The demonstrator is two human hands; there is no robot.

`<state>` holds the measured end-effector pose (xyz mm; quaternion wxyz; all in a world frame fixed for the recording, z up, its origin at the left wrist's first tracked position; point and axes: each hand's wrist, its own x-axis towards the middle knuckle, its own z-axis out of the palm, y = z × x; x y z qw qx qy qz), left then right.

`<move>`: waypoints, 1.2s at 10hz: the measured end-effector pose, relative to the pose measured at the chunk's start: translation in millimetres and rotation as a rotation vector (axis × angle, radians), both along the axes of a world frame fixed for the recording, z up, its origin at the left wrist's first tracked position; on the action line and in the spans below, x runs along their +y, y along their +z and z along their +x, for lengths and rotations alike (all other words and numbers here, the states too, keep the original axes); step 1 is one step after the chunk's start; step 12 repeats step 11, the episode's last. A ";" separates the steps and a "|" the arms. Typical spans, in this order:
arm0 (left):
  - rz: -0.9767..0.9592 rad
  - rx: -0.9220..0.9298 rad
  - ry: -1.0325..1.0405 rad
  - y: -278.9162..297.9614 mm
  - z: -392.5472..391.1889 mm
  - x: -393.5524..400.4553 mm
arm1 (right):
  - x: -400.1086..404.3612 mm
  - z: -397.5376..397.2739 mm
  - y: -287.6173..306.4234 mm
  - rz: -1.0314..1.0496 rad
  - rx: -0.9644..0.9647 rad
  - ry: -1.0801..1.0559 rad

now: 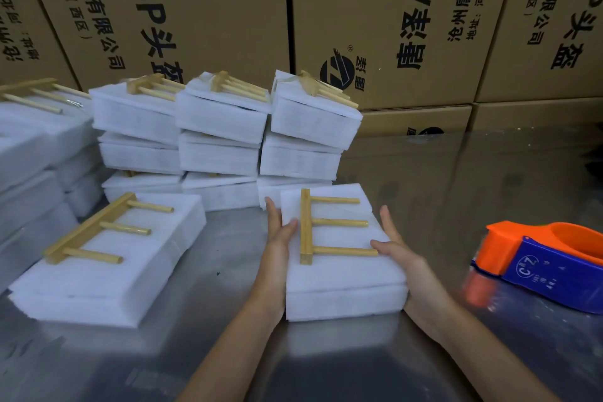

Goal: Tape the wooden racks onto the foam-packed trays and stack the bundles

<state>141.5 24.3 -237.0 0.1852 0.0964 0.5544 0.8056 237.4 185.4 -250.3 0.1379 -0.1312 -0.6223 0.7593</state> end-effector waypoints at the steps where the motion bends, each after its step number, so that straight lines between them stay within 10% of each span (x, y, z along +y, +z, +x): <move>1: -0.087 0.091 -0.054 -0.2 -7.0 -2.6 | -0.2 -0.4 -0.2 0.116 -0.005 0.028; 3: -0.146 0.127 -0.098 0.8 -9.4 -5.8 | 4.2 4.0 8.9 0.551 -0.046 -0.055; 4: -0.304 0.198 -0.049 12.5 -16.8 -13.5 | 12.8 3.9 25.5 1.142 -0.228 -0.034; 6: -0.931 0.802 -0.195 33.9 -24.0 17.3 | -27.3 -21.8 43.7 1.368 -0.023 0.085; 7: -1.100 0.817 -0.279 24.3 -19.1 25.1 | -33.0 -23.3 31.2 1.458 -0.042 0.077; 9: -1.108 0.717 -0.370 40.6 -14.5 17.2 | -31.1 -26.2 52.2 1.430 -0.141 0.166; 11: -0.408 0.275 -0.095 56.8 -3.6 -21.6 | -22.4 -16.1 94.4 0.748 -0.165 0.161; 12: -0.408 0.275 -0.095 56.8 -3.6 -21.6 | -22.4 -16.1 94.4 0.748 -0.165 0.161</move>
